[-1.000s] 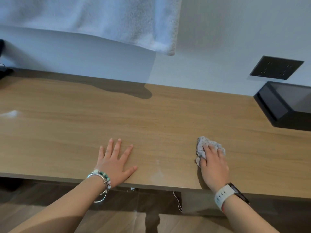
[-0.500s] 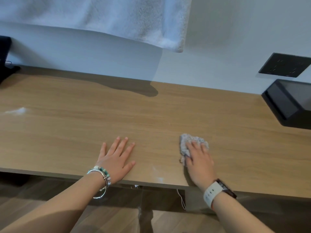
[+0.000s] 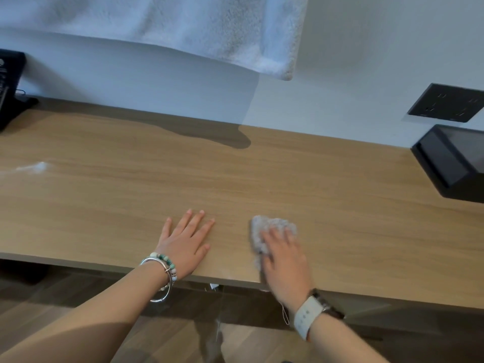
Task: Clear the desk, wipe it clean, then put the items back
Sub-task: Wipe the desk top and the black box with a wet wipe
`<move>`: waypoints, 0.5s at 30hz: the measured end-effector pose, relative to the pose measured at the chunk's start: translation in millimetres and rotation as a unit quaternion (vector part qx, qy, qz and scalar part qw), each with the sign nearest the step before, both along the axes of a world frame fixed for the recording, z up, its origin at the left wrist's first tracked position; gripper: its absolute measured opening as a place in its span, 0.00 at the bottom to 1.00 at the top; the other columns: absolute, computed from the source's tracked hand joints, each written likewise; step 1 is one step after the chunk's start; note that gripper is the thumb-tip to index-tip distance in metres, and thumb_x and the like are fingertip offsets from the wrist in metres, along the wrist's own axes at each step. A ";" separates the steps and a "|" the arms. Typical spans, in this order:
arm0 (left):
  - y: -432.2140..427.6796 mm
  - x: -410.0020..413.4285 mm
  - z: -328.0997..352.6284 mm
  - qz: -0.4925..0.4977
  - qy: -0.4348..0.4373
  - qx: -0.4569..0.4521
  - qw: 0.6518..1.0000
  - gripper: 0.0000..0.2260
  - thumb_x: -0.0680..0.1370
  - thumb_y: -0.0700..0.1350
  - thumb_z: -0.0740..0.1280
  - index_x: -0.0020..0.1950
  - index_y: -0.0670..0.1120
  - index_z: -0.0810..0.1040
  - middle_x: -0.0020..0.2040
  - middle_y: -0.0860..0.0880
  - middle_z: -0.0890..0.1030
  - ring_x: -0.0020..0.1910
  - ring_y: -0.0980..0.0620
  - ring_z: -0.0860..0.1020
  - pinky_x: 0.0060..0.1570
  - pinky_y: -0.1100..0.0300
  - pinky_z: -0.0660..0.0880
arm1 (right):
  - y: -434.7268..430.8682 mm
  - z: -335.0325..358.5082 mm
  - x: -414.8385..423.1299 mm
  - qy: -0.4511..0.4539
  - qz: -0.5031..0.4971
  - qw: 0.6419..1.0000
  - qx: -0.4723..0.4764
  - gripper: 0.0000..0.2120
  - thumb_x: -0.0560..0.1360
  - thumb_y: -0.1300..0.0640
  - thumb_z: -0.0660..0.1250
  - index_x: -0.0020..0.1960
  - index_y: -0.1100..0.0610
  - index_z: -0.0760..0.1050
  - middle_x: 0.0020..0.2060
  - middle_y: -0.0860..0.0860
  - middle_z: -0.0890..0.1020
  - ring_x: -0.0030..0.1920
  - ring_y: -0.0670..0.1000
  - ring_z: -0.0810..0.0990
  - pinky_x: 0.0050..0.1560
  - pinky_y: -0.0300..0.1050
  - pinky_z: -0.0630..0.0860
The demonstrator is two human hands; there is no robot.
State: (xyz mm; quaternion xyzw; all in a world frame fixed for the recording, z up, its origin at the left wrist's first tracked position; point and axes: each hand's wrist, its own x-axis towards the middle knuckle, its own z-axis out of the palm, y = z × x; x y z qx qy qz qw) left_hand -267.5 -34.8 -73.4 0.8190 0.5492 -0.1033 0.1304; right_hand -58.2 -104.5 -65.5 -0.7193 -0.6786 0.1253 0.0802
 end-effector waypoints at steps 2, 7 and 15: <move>0.6 0.0 -1.1 0.005 -0.005 -0.002 1.000 0.25 0.79 0.57 0.40 0.76 0.58 0.41 0.77 0.55 0.39 0.75 0.53 0.38 0.72 0.46 0.39 | -10.8 -1.8 -30.1 -0.002 0.142 0.990 0.018 0.26 0.78 0.48 0.45 0.75 0.47 0.57 0.75 0.45 0.57 0.76 0.51 0.49 0.72 0.48 0.42; 0.4 -4.1 0.5 0.020 -0.047 0.011 0.999 0.29 0.74 0.54 0.39 0.77 0.55 0.47 0.78 0.54 0.44 0.76 0.52 0.41 0.73 0.51 0.41 | 6.8 3.8 3.2 0.017 0.104 0.994 -0.030 0.24 0.80 0.47 0.46 0.76 0.44 0.52 0.76 0.41 0.50 0.75 0.44 0.42 0.71 0.42 0.38; 2.8 -9.2 0.3 0.018 -0.053 0.007 0.998 0.24 0.80 0.53 0.43 0.77 0.53 0.48 0.78 0.52 0.45 0.76 0.50 0.41 0.73 0.53 0.41 | -8.6 0.5 -35.6 -0.013 0.174 0.984 0.016 0.25 0.75 0.46 0.47 0.72 0.44 0.63 0.72 0.42 0.62 0.74 0.46 0.57 0.72 0.49 0.52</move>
